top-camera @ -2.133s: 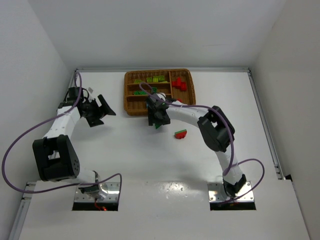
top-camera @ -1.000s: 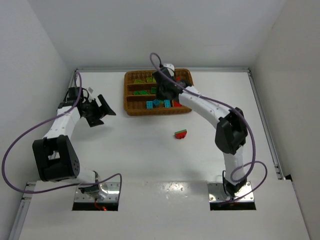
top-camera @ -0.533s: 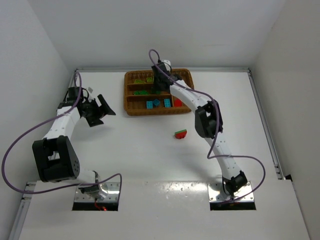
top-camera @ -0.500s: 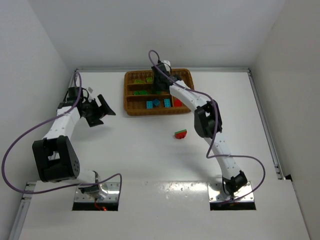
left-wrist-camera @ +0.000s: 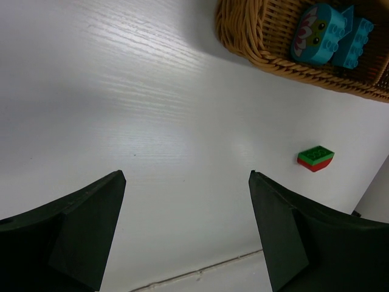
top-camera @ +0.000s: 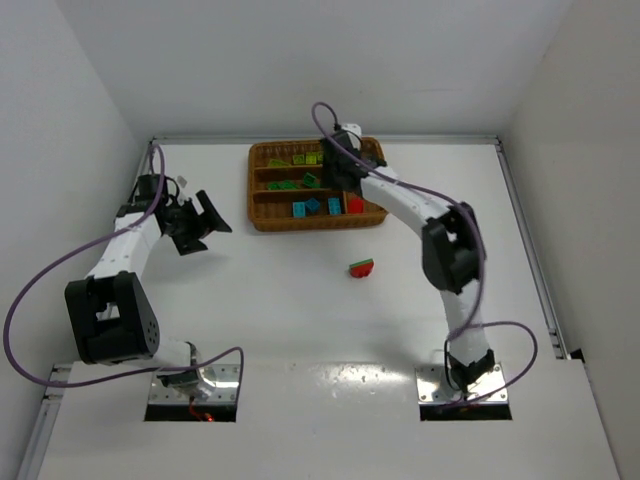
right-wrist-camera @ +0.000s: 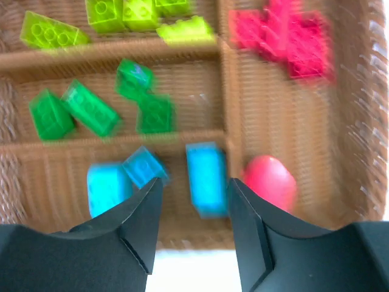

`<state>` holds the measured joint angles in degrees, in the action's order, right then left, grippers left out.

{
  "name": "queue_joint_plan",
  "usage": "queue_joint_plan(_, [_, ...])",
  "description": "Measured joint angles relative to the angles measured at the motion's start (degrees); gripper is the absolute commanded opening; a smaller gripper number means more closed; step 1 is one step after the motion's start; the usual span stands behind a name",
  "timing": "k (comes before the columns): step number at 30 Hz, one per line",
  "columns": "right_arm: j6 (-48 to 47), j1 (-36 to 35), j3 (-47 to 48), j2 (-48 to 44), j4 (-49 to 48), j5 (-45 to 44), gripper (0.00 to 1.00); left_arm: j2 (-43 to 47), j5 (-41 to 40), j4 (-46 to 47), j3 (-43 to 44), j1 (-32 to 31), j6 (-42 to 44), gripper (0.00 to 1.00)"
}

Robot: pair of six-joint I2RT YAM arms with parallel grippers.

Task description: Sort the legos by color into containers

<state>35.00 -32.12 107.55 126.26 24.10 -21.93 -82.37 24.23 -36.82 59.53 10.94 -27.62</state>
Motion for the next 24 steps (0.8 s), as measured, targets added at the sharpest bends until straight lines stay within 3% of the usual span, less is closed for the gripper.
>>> queue_joint_plan(3, [1.1, -0.3, -16.7, -13.7, -0.7, -1.1, 0.62, 0.4, -0.7, 0.0, 0.0, -1.2, 0.0, 0.89])
queue_joint_plan(4, [1.4, -0.3, -21.2, -17.4, -1.0, -1.0, 0.72, 0.7, -1.2, 0.0, 0.0, -2.0, 0.1, 0.89])
queue_joint_plan(9, [3.8, 0.1, -40.1, -30.8, 1.3, 2.3, 0.81, 1.7, -2.8, 0.0, 0.0, -7.2, 0.2, 0.89])
queue_joint_plan(16, [3.8, -0.1, -56.5, -33.0, -0.8, 13.7, 0.94, 1.8, -5.0, 0.3, 0.0, -12.5, -0.5, 0.89])
queue_joint_plan(24, [-5.8, -0.7, -57.3, -30.2, -7.8, 21.2, 0.99, 1.7, -6.6, 0.4, 0.2, -15.8, -1.6, 0.89])
